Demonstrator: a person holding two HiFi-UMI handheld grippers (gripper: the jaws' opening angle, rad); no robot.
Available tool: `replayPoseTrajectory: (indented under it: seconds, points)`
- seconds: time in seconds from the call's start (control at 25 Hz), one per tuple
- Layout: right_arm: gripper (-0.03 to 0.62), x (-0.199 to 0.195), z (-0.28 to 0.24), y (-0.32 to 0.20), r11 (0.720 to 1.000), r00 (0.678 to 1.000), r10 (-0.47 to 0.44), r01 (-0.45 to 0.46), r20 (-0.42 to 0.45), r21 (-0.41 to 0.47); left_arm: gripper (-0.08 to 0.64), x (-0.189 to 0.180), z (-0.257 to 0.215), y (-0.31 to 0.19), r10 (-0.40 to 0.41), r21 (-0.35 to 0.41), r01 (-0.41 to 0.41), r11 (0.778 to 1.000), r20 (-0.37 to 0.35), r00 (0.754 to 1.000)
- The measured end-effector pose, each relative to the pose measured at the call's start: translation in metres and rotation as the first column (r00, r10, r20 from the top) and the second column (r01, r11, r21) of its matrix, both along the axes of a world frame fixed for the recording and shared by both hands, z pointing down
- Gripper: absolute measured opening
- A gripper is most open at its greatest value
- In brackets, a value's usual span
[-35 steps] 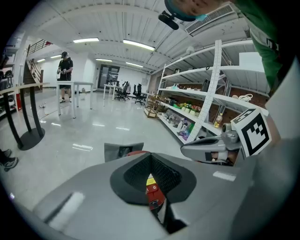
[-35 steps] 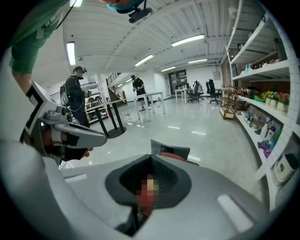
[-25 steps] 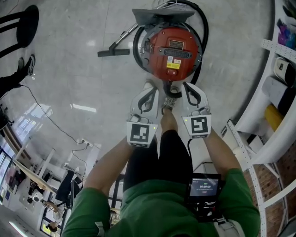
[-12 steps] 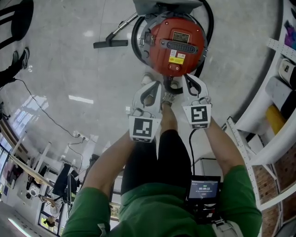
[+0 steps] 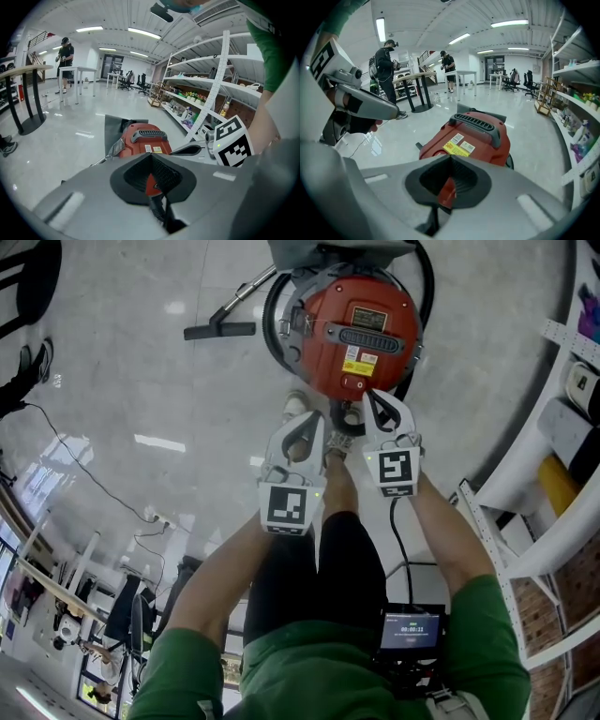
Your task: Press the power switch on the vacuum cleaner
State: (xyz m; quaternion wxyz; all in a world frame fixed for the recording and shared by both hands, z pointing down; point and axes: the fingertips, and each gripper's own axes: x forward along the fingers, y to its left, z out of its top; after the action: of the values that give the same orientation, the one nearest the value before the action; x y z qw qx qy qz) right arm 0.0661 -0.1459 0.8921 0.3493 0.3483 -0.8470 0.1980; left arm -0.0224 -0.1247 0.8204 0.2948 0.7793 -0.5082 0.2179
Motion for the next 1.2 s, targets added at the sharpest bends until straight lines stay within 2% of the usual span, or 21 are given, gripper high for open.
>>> replayPoseTrajectory:
  seconds: [0.28,1.2]
  points:
    - [0.002,-0.007,0.012,-0.005,0.999,1.0,-0.023,0.022,-0.003,-0.041,0.008,-0.005,0.002,0.0,0.0,-0.006,0.0,1.0,0.003,1.0]
    - [0.005,-0.003,0.019,-0.004,0.997,1.0,-0.001,0.002,0.008,-0.074,0.008,-0.006,0.004,0.0,-0.011,-0.011,0.01,1.0,-0.003,1.0]
